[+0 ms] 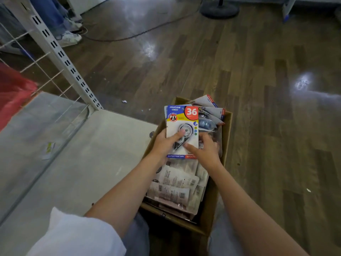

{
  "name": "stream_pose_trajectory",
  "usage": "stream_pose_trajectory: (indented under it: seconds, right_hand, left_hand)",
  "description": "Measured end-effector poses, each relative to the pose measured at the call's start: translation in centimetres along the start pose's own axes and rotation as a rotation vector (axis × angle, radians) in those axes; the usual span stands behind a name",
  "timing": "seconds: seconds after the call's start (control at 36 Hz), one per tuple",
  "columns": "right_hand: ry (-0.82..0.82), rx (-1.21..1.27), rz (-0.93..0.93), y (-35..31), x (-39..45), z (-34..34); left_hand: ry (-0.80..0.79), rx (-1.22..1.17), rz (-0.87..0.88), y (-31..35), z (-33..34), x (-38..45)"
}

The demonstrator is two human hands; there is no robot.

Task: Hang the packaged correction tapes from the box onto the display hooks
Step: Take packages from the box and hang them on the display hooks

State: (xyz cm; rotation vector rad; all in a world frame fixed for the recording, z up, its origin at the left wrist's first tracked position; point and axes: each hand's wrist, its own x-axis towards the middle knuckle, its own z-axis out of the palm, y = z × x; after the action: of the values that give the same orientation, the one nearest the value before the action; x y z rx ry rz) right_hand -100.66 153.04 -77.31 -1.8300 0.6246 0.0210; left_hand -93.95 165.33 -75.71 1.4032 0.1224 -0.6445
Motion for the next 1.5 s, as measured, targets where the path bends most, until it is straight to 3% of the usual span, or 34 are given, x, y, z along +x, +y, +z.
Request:
stream_pose_trajectory:
  seconds: [0.11,0.25,0.36,0.53,0.75,1.03,1.33,1.5]
  right_hand:
    - [-0.039,0.307,0.201,-1.2,-3.4,-0.8]
    - [-0.136,0.351,0.369,-6.0,-6.2,-2.5]
    - [-0.244,0.363,0.387,-11.6,-9.1,-4.8]
    - [-0.262,0.489,0.422,-22.1,-13.4,-8.6]
    - [-0.186,0.425,0.335,-36.6,-18.7,-12.3]
    - [-0.228,0.295,0.163,-52.2,-22.4,-15.7]
    - [-0.310,0.310,-0.031,-62.6,-21.6,-17.4]
    - [-0.394,0.285,-0.111,-66.4,-17.9,-19.2]
  left_hand:
    - [0.045,0.073,-0.060,1.3,0.3,-2.1]
    - [0.087,0.164,-0.097,5.8,0.8,-5.9]
    - [0.085,0.105,-0.171,10.8,2.1,-10.1]
    - [0.182,0.082,-0.175,19.6,3.6,-16.5]
    - [0.204,0.011,-0.106,33.8,5.2,-25.0]
    - [0.358,0.046,0.079,48.6,3.9,-32.1]
    - [0.369,0.027,0.220,58.3,3.9,-33.8]
    - [0.475,-0.007,0.284,62.0,5.7,-32.5]
